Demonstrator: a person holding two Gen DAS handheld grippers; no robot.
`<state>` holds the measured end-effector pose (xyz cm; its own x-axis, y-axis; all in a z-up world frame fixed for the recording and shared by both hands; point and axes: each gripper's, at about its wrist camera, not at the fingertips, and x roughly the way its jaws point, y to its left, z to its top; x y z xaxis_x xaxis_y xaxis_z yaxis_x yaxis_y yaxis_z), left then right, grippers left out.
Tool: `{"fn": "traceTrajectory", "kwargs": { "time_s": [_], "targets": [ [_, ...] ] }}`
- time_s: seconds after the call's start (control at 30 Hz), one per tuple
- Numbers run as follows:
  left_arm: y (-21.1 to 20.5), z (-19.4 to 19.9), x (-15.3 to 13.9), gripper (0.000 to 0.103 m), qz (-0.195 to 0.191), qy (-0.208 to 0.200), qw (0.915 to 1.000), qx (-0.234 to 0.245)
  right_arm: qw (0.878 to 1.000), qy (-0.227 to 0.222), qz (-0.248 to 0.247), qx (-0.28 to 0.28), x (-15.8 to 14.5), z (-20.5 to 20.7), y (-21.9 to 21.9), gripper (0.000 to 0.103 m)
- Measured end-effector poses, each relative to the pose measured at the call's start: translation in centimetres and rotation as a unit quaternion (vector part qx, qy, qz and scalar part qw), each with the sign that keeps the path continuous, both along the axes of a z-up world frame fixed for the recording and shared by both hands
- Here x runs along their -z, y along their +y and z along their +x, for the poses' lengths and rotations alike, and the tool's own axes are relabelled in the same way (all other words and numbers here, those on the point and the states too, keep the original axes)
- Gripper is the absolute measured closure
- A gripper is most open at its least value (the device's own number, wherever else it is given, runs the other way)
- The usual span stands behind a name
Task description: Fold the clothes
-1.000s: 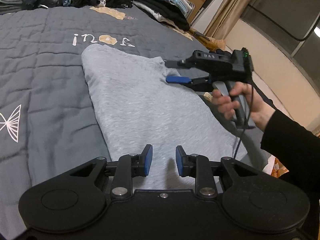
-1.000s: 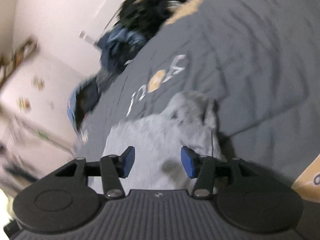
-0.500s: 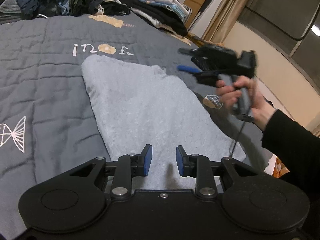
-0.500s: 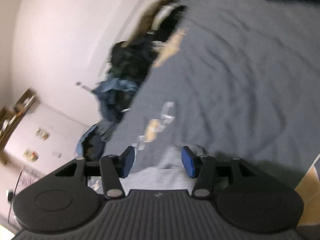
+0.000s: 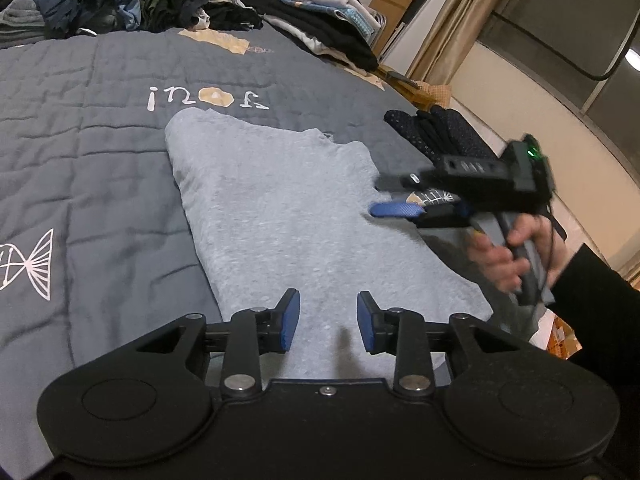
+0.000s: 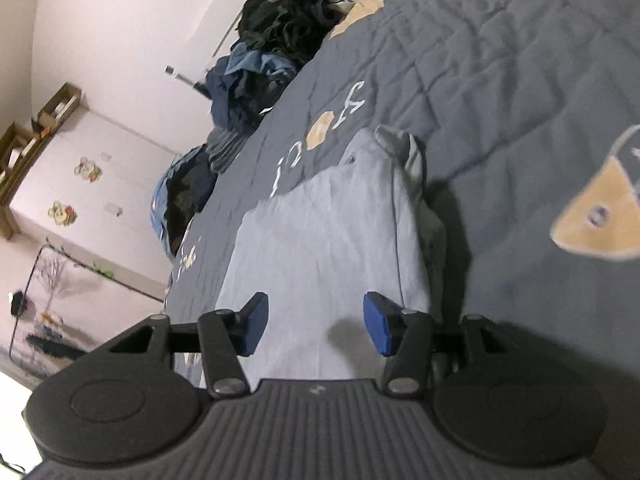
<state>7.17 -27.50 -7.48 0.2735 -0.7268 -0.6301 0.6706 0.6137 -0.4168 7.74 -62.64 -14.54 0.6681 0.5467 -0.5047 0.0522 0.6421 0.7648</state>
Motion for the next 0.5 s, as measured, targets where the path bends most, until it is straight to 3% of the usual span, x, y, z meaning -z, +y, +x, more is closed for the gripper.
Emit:
{"fn": "traceTrajectory", "kwargs": {
  "time_s": [0.13,0.3,0.37,0.5],
  "targets": [
    [0.2,-1.0,0.0,0.071,-0.005,0.008,0.9999,-0.005,0.999,0.005,-0.037,-0.003,-0.7,-2.2,0.2,0.051],
    [-0.8,-3.5,1.9,0.070,0.043,0.017,0.9988,0.018,0.996,0.016,-0.080,0.018,-1.6,-3.6,0.3,0.050],
    [-0.7,-4.4,2.5,0.070,0.043,0.023,0.9987,0.013,0.995,0.014,-0.089,0.045,-2.3,-4.2,0.0,0.050],
    [0.1,-6.0,2.7,0.069,0.042,0.027,0.9986,0.018,0.995,-0.042,-0.068,0.063,-4.8,-5.6,0.7,0.050]
  ]
}}
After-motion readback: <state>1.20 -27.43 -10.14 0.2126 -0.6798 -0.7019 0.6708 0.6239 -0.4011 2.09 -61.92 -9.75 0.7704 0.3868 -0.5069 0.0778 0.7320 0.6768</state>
